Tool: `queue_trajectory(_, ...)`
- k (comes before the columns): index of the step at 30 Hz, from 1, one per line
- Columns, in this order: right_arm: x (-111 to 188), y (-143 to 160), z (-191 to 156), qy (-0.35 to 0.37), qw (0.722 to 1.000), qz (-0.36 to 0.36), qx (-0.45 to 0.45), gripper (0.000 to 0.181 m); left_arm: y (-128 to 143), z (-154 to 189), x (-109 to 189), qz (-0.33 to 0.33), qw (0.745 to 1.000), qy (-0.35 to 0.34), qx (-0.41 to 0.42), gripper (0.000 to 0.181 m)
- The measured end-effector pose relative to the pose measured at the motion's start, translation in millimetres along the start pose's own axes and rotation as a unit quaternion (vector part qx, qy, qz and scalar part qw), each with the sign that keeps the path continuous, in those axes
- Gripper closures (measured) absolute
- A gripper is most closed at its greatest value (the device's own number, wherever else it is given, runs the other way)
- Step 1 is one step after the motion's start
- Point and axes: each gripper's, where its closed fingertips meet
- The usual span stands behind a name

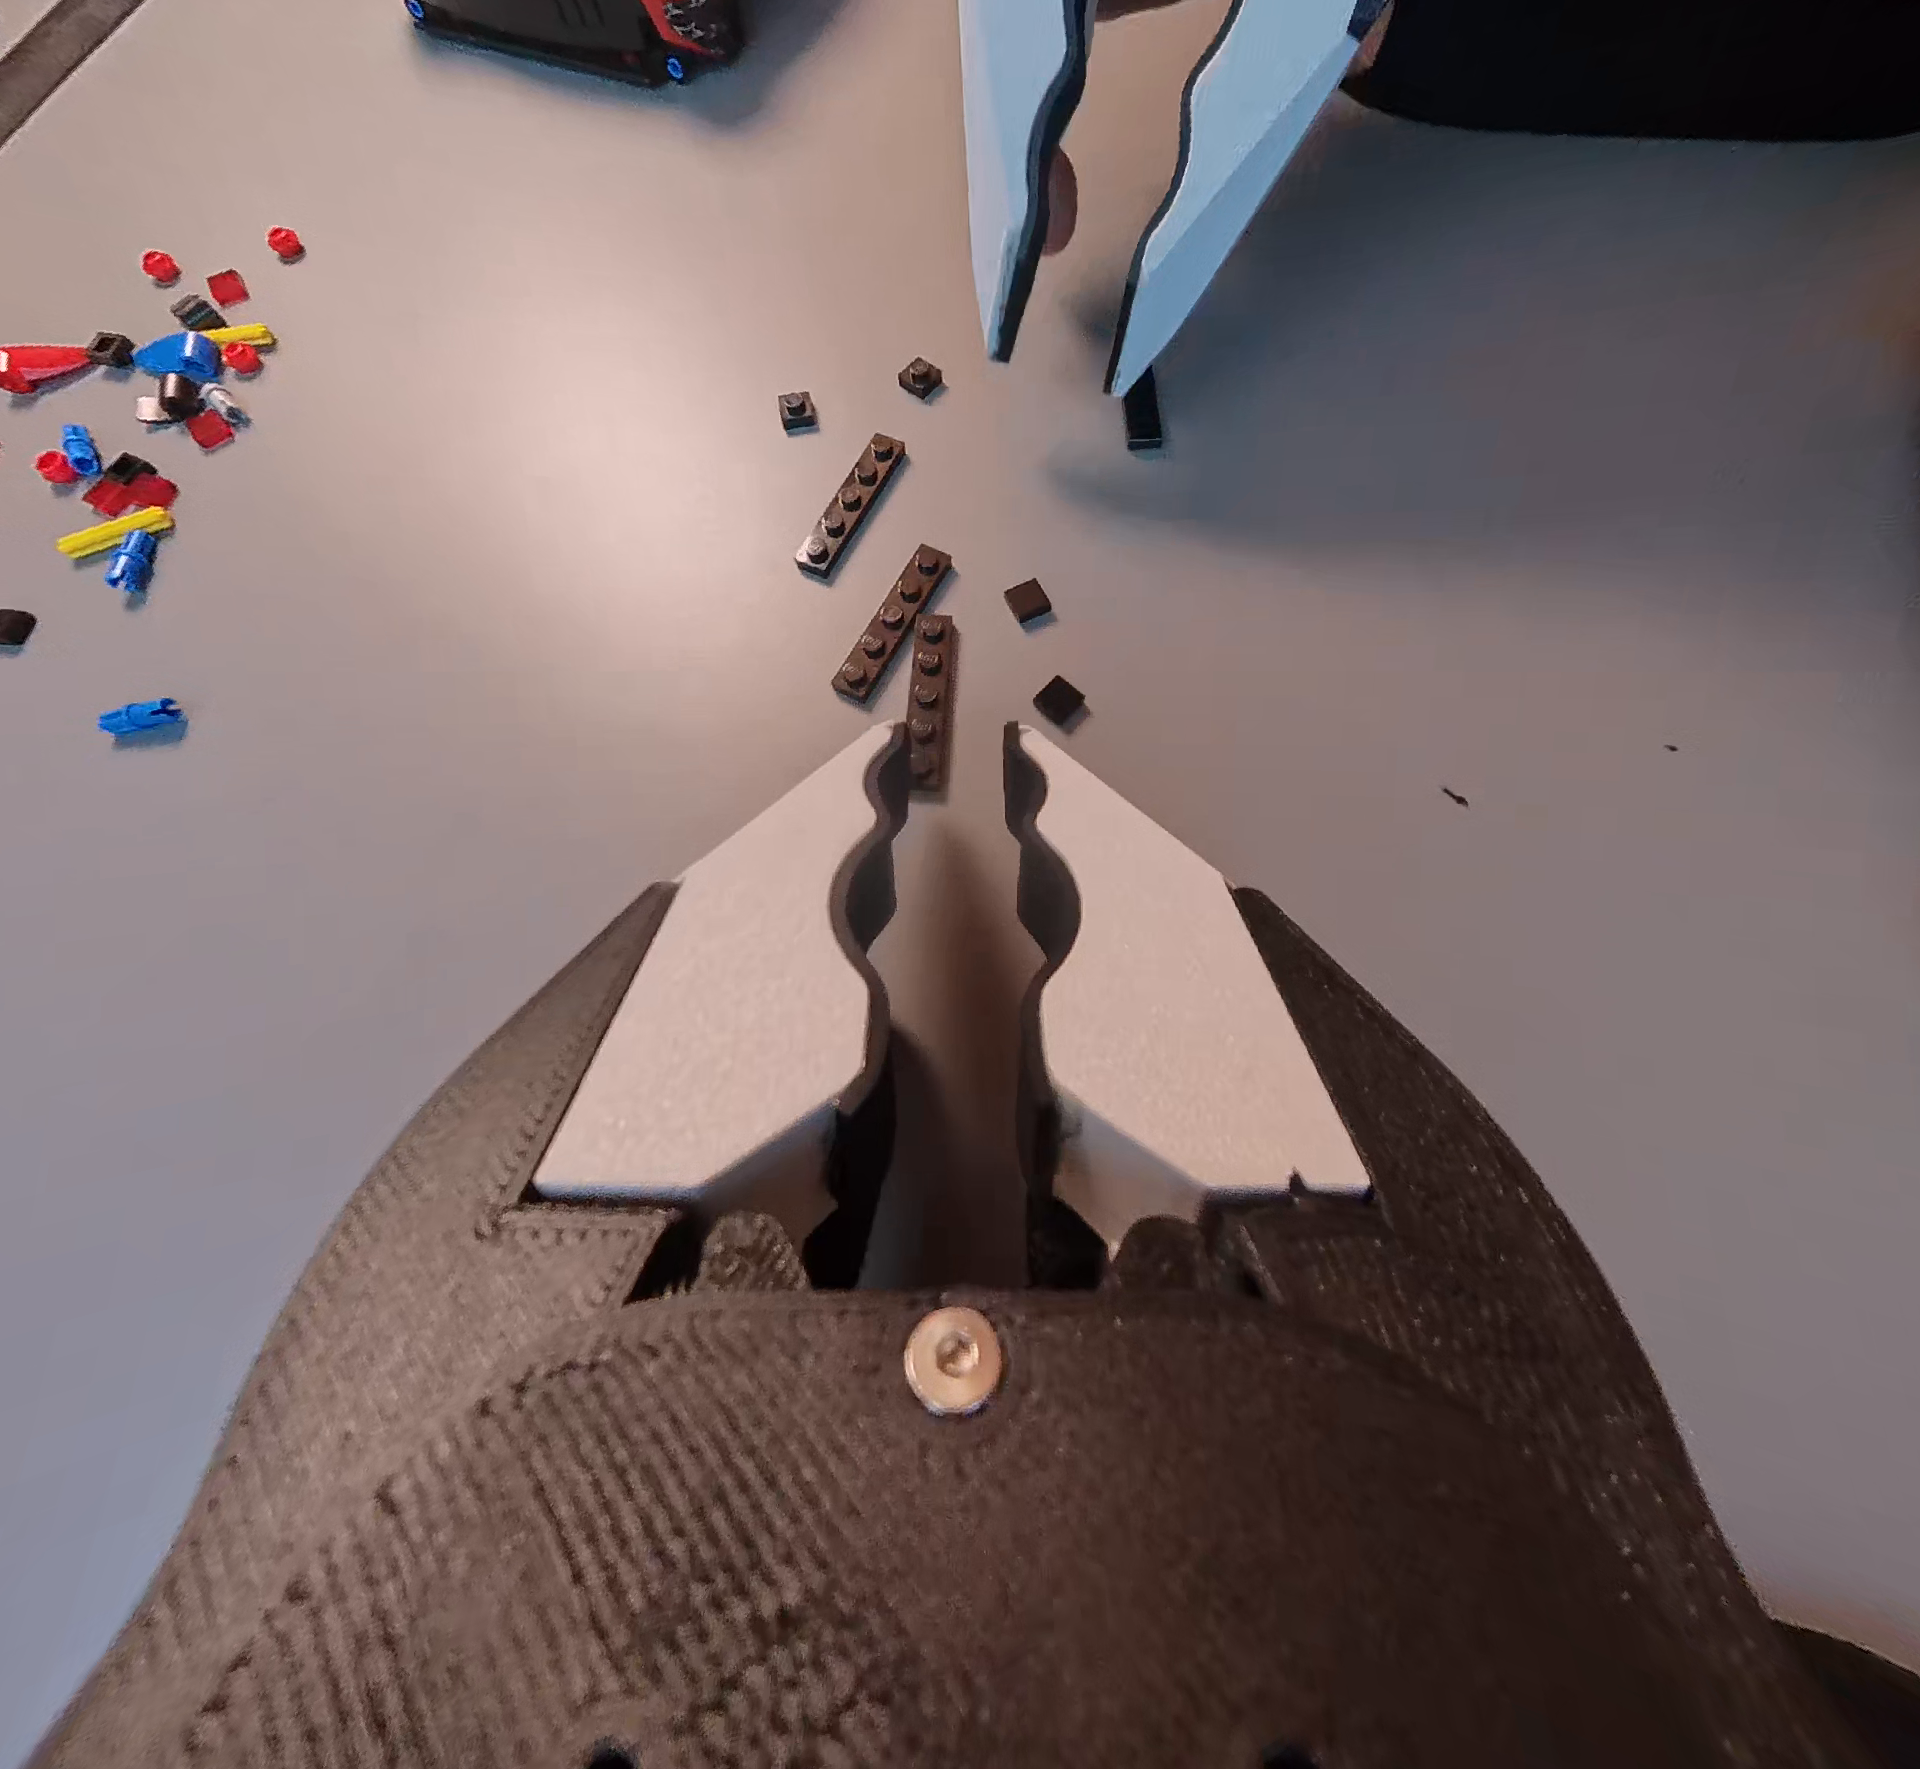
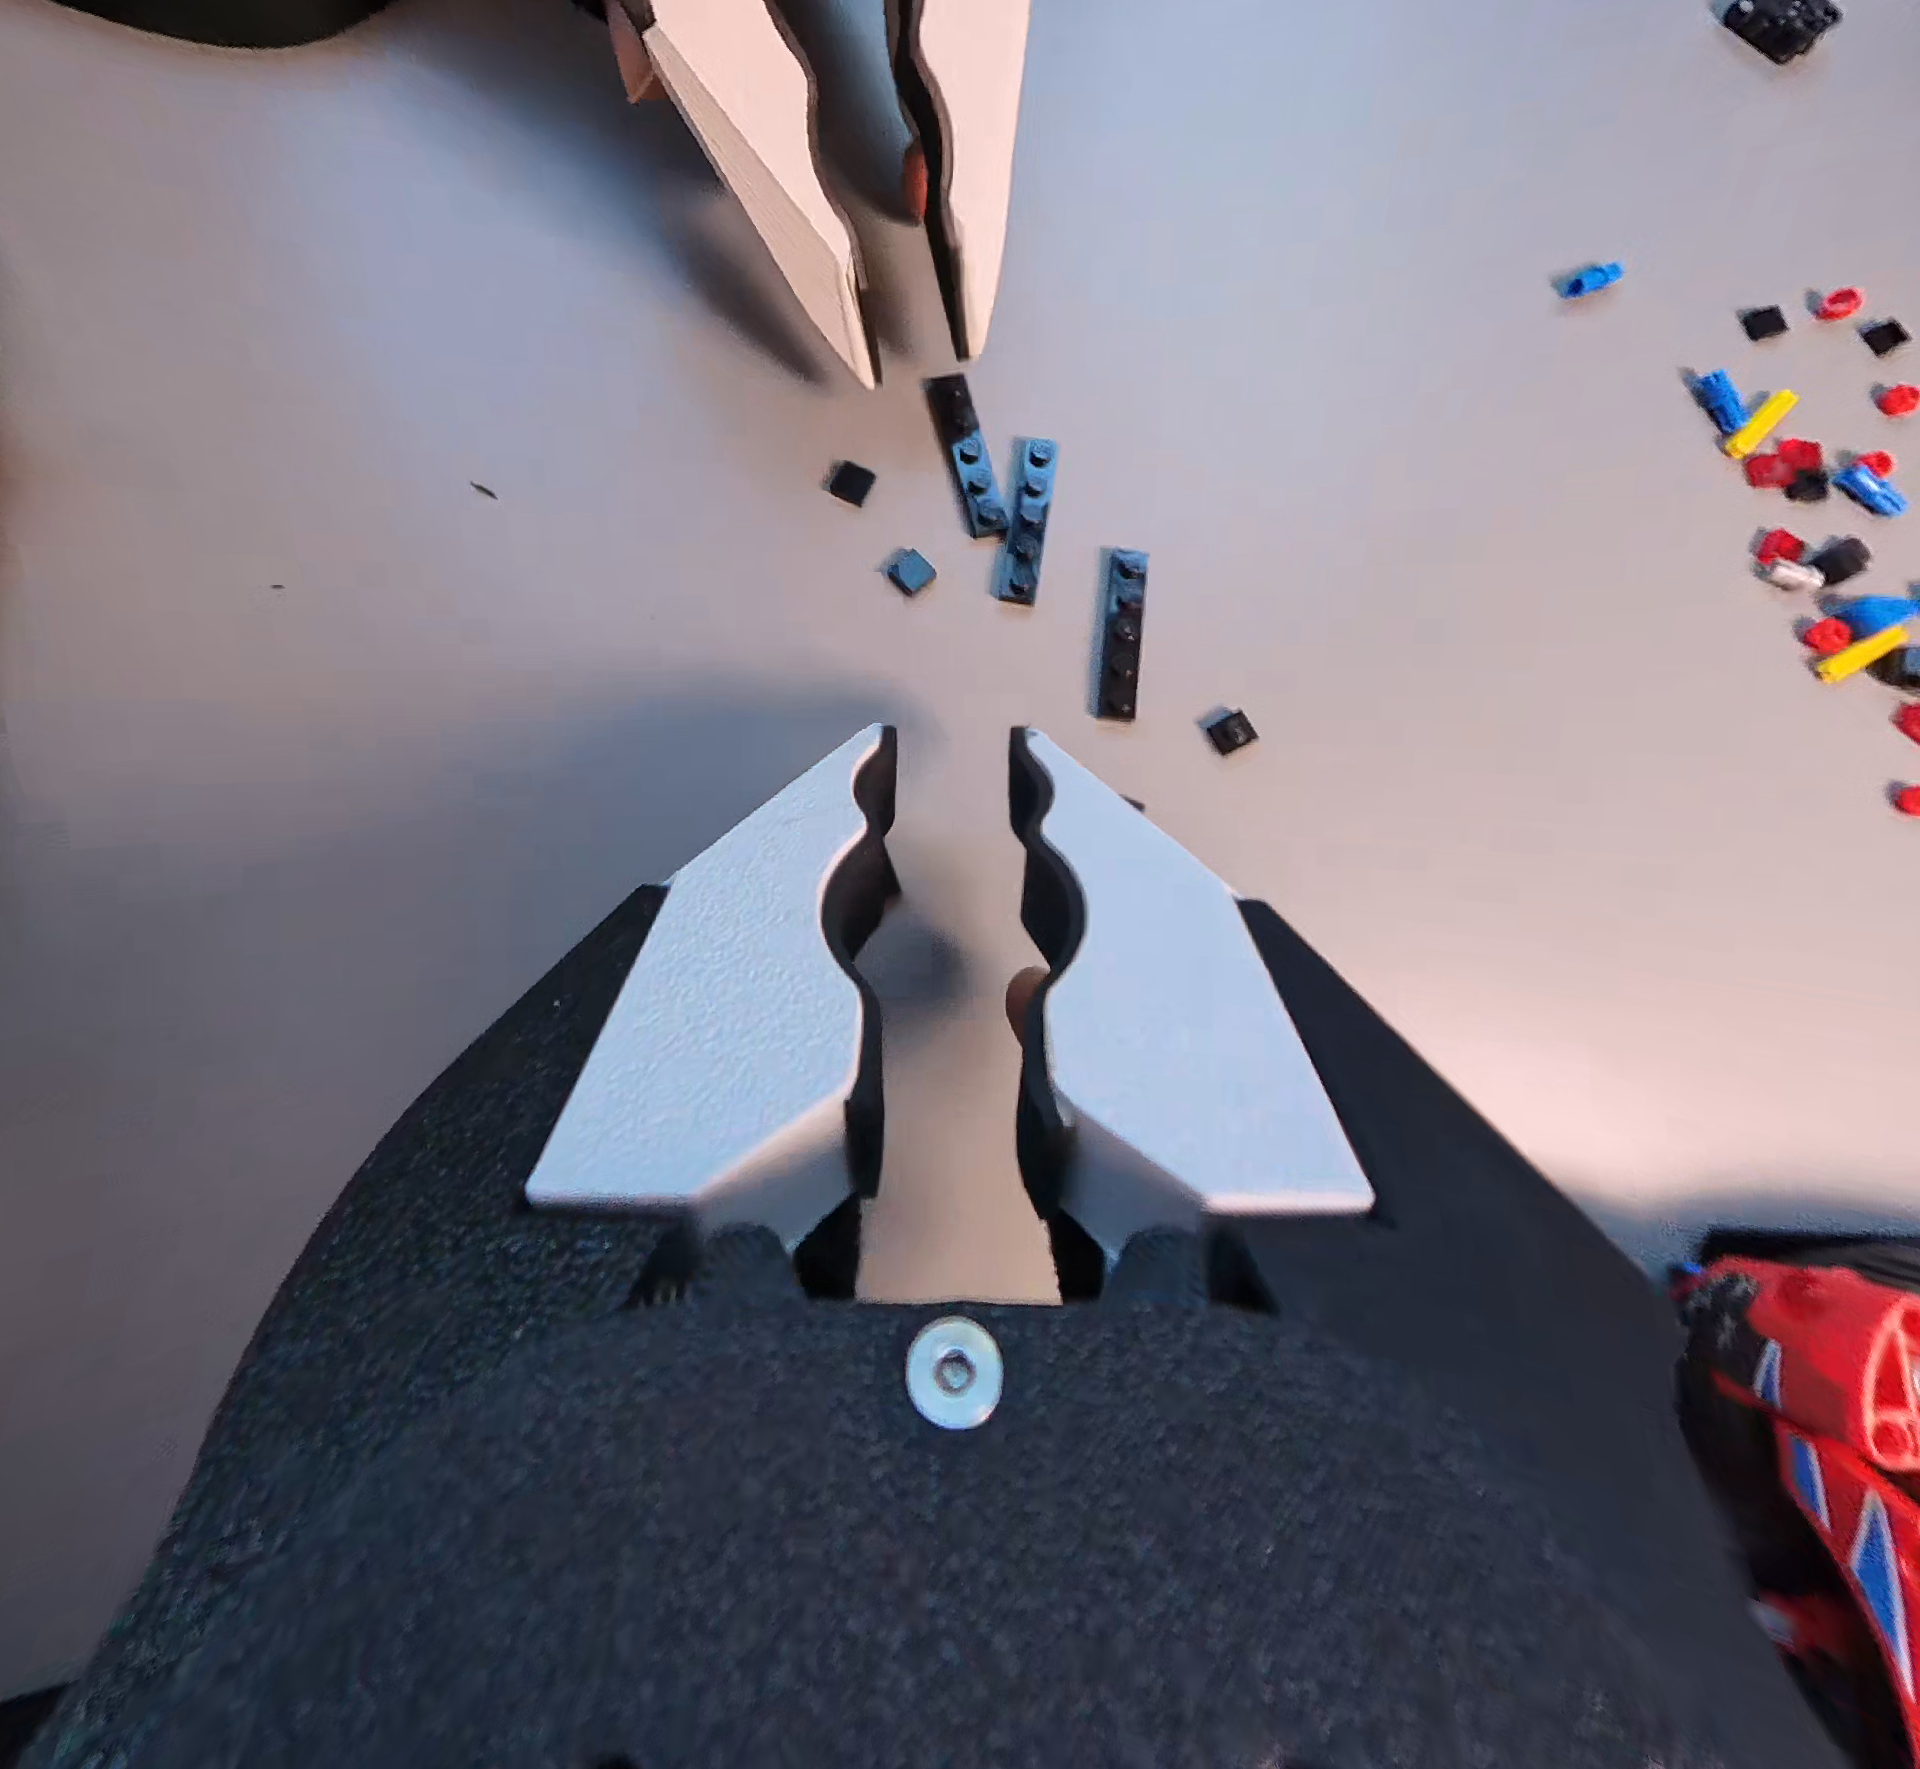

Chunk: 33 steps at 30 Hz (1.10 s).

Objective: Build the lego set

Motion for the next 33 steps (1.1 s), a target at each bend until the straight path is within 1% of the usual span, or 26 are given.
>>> queue_trajectory(5, 15.8, 13.1, 13.5, 0.035, 0.998, 0.034, -0.042, 0.137, -1.1, -9.4, 2.6, 0.010, 1.000, -0.015, 0.004, 0.163)
queue_trajectory(7, 20.4, 13.9, 19.1, 0.052, 0.997, 0.047, -0.045, 0.134, -4.4, -12.7, 4.1, 0.022, 1.000, -0.021, 0.007, 0.163)
queue_trajectory(9, 24.9, 11.7, 26.9, 0.073, 0.994, 0.066, -0.049, 0.133, -13.6, -19.9, 7.9, 0.053, 0.998, -0.039, 0.013, 0.160)
queue_trajectory(11, 30.6, 6.5, 37.5, 0.103, 0.989, 0.094, -0.054, 0.133, -27.5, -30.7, 15.9, 0.102, 0.992, -0.066, 0.028, 0.156)
queue_trajectory(15, 43.0, -4.1, 58.4, 0.163, 0.972, 0.153, -0.075, 0.133, -51.2, -54.5, 39.8, 0.198, 0.971, -0.119, 0.065, 0.150)
queue_trajectory(18, 50.0, -8.7, 70.0, 0.201, 0.958, 0.183, -0.087, 0.134, -58.3, -72.1, 56.8, 0.241, 0.954, -0.163, 0.071, 0.145)
queue_trajectory(23, 59.6, -12.5, 79.6, 0.242, 0.945, 0.201, -0.089, 0.135, -60.8, -88.4, 70.8, 0.272, 0.938, -0.199, 0.083, 0.142)
queue_trajectory(28, 70.2, -12.8, 88.5, 0.284, 0.929, 0.215, -0.100, 0.139, -63.7, -89.6, 77.8, 0.287, 0.932, -0.206, 0.086, 0.141)
queue_trajectory(33, 68.4, -5.1, 96.5, 0.309, 0.920, 0.210, -0.118, 0.143, -69.1, -89.9, 86.7, 0.310, 0.925, -0.197, 0.098, 0.141)
Point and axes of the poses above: each gripper's, where its closed fingertips meet, x back along the fingers, y out of its underside, z = x × y across the jaws, and after that the axes turned 13 degrees about x, right-handed
